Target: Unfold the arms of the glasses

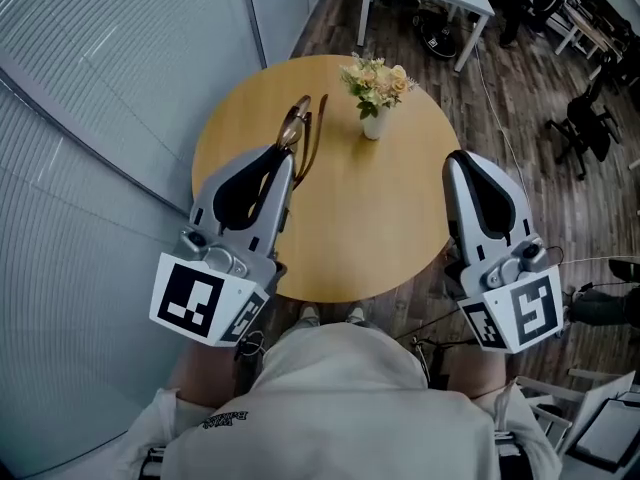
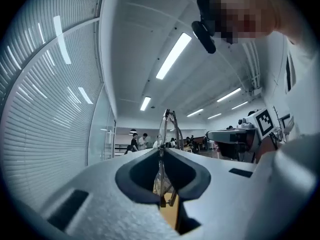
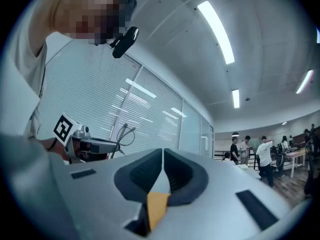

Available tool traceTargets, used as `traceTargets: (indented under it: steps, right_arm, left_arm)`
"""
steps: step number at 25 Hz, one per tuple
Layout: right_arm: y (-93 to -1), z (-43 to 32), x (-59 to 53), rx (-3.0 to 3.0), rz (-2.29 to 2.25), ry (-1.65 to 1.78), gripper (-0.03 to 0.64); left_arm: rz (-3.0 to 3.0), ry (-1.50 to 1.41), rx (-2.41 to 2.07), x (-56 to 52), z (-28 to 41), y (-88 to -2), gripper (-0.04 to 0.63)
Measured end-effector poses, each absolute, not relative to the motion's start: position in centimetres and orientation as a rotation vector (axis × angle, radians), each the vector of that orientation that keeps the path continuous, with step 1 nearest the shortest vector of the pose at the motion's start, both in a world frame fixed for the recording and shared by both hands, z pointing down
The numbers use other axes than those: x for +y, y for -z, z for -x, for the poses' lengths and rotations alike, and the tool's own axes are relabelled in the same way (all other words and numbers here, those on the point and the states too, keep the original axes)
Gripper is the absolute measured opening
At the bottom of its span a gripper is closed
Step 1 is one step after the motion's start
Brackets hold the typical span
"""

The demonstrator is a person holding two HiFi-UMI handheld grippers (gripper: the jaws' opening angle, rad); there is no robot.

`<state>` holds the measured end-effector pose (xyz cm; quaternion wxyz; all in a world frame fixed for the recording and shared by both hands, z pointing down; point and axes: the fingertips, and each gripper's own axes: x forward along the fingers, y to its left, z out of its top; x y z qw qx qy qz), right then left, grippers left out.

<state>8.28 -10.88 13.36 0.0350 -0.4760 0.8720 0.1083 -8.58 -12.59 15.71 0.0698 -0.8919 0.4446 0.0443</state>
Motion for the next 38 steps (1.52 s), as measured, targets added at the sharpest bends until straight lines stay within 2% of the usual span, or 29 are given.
traceTargets:
  steps: [8,24,38]
  right_arm:
    - [-16.2,-7.5,-9.8,2.735,1.448,-0.262,0.031]
    - [-23.0,-6.6,-9.7,2.863,1.488,-0.066,0.031]
    - [-16.8,-3.4,-10.7,2.872,1.292,-0.224,0.034]
  left_arm:
    - [2.816,-0.161,1.427,-12.3,11.0,-19.2,0.044]
    - [2.950,-0.139,1.487,-12.2,11.1,-24.6,0.043]
    - [2.956,-0.059,1.427,-11.2,10.0,-24.8,0.043]
